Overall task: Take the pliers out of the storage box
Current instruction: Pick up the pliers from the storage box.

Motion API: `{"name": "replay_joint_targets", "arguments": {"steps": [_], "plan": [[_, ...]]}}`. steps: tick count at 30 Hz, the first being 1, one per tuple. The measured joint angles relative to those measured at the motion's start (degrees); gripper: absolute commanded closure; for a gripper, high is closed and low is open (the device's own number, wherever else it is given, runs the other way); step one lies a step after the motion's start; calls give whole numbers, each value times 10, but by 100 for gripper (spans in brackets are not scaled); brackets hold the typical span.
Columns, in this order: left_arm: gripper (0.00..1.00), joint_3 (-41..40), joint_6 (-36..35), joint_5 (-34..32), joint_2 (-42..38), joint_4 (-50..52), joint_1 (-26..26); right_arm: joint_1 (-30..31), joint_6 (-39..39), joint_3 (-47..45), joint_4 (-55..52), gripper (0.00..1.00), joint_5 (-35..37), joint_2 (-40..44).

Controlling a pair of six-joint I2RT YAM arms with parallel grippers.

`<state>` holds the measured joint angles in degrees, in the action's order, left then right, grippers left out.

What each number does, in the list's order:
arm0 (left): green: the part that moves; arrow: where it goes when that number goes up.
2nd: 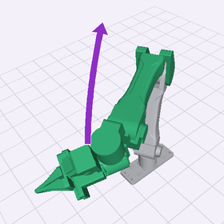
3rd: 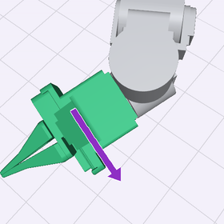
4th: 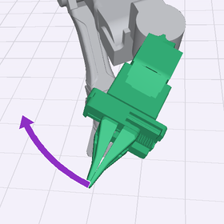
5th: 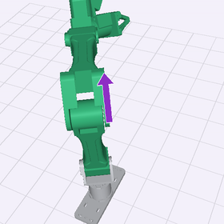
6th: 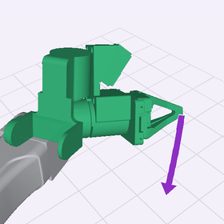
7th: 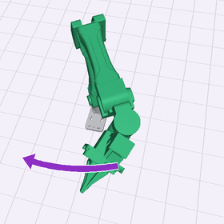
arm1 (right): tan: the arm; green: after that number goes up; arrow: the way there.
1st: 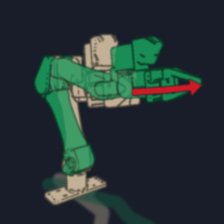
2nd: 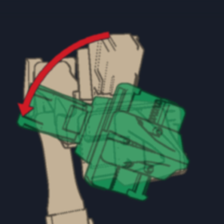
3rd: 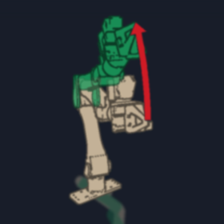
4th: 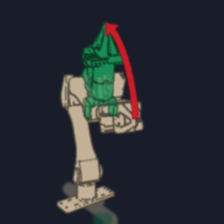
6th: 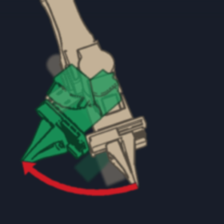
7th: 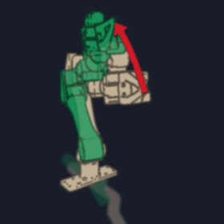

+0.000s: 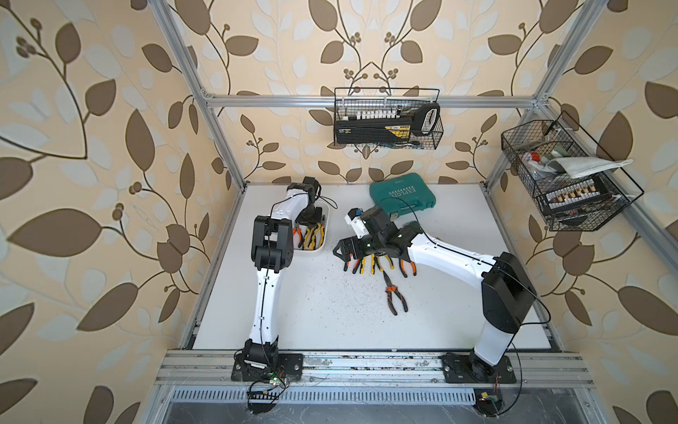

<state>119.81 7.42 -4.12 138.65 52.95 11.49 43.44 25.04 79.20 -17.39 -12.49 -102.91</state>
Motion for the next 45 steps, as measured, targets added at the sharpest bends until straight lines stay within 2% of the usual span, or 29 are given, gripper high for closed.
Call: {"name": "replay_joint_targets", "arguments": {"steps": [5,13,23,31,36,45], "plan": [[100,2,0,-3,0,2,-2,0,0,0,0,4,0,0],[100,2,-3,-21,-13,5,-10,0,2,0,0,4,0,0],[100,-51,-12,-34,-126,-7,-10,0,10,-5,10,4,0,1],[100,-37,-14,-30,-151,5,-14,0,30,-13,27,4,-5,6],[100,2,-12,15,-155,36,-17,-7,67,-28,67,5,-24,22],[100,25,9,155,-217,63,-15,-29,125,-38,130,7,-41,28]]}}
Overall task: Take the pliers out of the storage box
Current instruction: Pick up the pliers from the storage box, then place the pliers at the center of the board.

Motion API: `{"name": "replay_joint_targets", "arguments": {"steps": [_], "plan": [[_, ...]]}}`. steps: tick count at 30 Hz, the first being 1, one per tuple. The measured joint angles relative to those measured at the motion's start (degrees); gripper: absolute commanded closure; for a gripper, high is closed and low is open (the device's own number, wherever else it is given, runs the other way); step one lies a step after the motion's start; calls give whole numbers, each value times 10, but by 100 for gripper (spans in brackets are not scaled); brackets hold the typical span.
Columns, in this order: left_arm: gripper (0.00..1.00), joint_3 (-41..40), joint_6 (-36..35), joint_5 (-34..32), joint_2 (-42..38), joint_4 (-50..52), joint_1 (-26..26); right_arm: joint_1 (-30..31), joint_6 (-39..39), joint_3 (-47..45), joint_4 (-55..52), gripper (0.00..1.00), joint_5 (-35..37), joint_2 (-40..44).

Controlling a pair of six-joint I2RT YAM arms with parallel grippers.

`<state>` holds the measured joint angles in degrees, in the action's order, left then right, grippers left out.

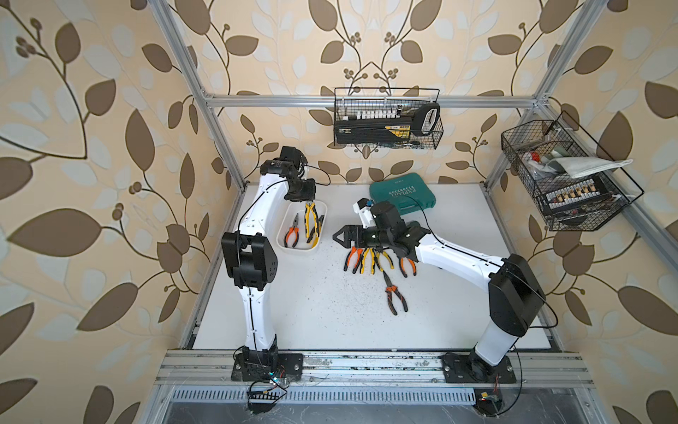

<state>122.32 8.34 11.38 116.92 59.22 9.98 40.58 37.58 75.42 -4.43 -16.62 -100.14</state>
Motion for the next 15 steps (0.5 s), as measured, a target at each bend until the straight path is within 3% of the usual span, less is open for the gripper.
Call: {"name": "replay_joint_targets", "arguments": {"steps": [8,15], "plan": [[100,-36,57,151,-30,-2,14,0,12,42,-8,12,16,-24],[100,-78,85,196,-30,-5,26,0,5,117,-33,17,37,-68]]}}
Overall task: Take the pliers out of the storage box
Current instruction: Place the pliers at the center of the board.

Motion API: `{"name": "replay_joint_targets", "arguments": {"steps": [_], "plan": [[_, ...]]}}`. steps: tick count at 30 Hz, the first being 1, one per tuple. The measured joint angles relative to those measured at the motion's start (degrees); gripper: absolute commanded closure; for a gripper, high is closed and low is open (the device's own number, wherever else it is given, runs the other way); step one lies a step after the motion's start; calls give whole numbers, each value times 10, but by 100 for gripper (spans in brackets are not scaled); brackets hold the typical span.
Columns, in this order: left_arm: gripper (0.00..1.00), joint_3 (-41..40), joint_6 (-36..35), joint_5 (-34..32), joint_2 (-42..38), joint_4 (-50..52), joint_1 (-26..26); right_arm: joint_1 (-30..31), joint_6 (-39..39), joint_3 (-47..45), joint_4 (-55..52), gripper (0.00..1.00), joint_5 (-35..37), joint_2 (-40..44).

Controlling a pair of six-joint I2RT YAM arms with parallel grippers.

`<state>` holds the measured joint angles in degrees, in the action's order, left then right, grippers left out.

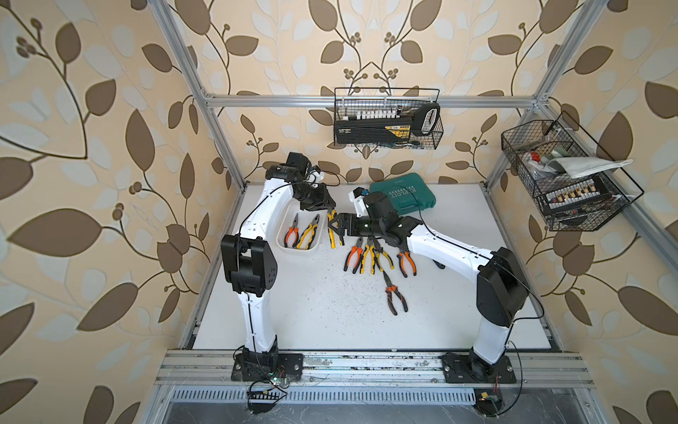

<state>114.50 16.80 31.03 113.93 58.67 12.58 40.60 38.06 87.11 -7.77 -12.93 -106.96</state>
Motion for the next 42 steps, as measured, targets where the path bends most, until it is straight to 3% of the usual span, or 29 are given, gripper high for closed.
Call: {"name": "replay_joint_targets", "arguments": {"steps": [5,20,26,30,31,33,36,38,42], "plan": [[100,-7,5,12,0,-1,7,0,-7,41,-16,28,3,-30],[100,-12,9,36,0,-3,22,-20,-5,52,-31,53,-6,-49],[100,-10,7,31,0,-5,48,-20,2,52,-39,83,-6,-52],[98,-10,2,31,0,-9,51,-25,3,51,-39,92,-11,-52],[91,-10,1,30,0,-9,51,-25,3,50,-38,92,-11,-52],[58,-10,-2,30,0,-9,51,-25,3,48,-34,93,-12,-52],[21,-10,-11,23,0,-12,51,-25,2,31,-33,94,-12,-46],[4,-8,-24,8,-1,-11,51,-25,0,4,-36,95,-10,-36],[1,-8,-81,-9,-1,-13,50,-35,-9,-71,-45,97,-17,8]]}}
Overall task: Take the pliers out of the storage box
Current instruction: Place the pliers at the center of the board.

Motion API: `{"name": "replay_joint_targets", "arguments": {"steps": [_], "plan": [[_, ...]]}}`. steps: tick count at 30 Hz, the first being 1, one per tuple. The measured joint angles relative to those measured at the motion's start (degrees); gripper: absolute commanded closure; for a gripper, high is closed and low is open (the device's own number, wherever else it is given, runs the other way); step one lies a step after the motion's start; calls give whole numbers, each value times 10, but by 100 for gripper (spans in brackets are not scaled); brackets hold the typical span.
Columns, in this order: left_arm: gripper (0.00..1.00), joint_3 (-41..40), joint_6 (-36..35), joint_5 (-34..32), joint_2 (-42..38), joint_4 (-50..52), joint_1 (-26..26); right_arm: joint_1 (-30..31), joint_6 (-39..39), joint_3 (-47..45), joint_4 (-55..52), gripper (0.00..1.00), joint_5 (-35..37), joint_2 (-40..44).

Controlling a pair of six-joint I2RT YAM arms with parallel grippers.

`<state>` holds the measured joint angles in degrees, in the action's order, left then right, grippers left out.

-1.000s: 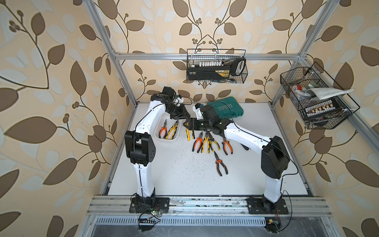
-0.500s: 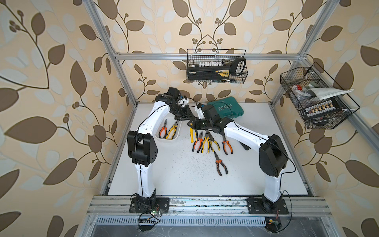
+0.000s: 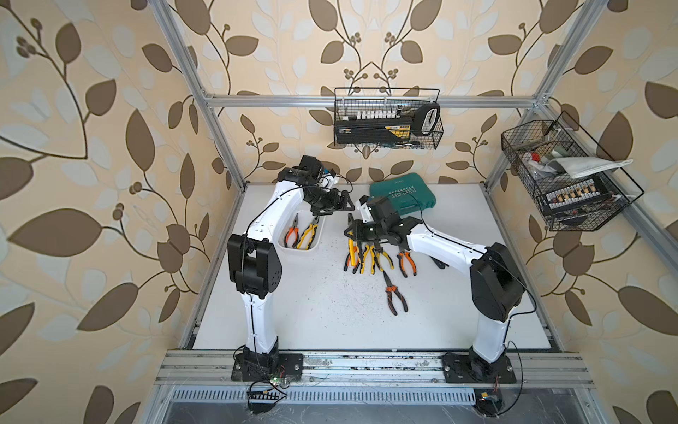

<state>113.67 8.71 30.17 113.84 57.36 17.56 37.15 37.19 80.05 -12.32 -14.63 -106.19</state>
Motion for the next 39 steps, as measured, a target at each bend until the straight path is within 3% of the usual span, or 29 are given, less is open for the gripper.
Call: {"name": "replay_joint_targets", "arguments": {"steps": [12,21,30,39], "plan": [[1,-108,-232,32,-42,-19,34,-77,-56,-295,-46,98,-30,228],[1,-176,-323,111,-78,-16,109,-187,-100,-429,-98,98,-43,361],[1,-186,-405,194,-82,16,153,-210,-143,-452,-117,95,-50,342],[1,-190,-418,207,-82,18,153,-212,-141,-452,-62,91,-63,244]]}}
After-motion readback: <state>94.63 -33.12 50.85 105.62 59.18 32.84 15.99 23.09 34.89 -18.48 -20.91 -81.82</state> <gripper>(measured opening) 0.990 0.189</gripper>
